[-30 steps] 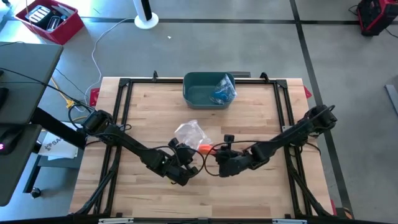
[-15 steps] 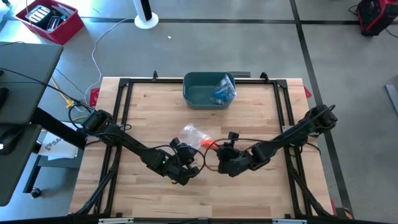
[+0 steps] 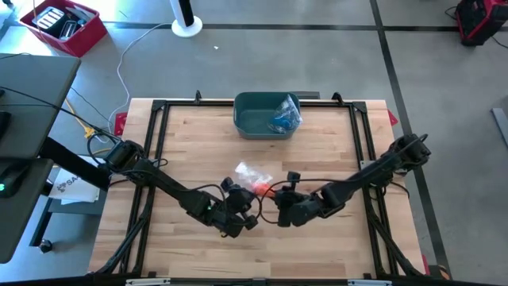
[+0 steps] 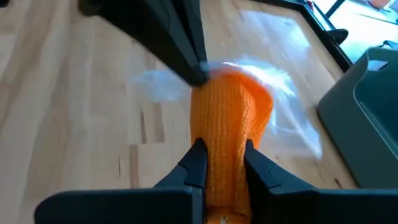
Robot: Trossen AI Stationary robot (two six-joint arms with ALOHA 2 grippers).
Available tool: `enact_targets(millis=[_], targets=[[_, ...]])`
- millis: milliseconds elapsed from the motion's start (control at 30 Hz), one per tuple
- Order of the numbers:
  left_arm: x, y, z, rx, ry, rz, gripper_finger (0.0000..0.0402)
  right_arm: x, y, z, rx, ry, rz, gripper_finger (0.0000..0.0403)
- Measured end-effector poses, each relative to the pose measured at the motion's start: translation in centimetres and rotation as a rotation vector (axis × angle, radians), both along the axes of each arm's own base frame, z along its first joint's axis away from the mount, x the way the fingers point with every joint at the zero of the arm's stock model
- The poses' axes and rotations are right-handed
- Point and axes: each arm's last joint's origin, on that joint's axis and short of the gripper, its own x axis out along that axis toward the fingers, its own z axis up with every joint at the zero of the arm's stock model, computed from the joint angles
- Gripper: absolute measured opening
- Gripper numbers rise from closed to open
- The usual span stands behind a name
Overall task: Roll bandage
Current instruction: Put the rolled orange bandage into the transparent zip bag
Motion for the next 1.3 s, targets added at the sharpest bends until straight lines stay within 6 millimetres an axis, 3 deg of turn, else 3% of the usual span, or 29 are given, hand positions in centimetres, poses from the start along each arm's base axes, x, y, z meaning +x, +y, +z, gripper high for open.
enact_targets(millis=[367,633,833,1100,1300], targets=[[0.8,-0.2,0.6,0.020,-0.022,-0.089,0.0000,1.0,-2.3,0.0,0.133,-0.084,-0.199,0.0041],[0.6,0.1,0.4,0.019,0.002,-0.071,0.0000,1.4,-2.5,0.2,0.136,-0.105,-0.176,0.0148],[0.2,0.3,0.2,-0.026,0.008,-0.026,0.0000,1.5,-1.8,0.8,0.192,-0.075,0.002,0.0194],[-1.0,0.9,0.5,-0.052,0.034,0.061,0.0000,-0.9,0.4,4.1,0.151,-0.122,0.187,0.0198],[-1.1,0.5,1.3,-0.037,0.011,0.030,0.0000,-1.7,2.3,4.5,0.129,-0.102,0.409,0.0191]])
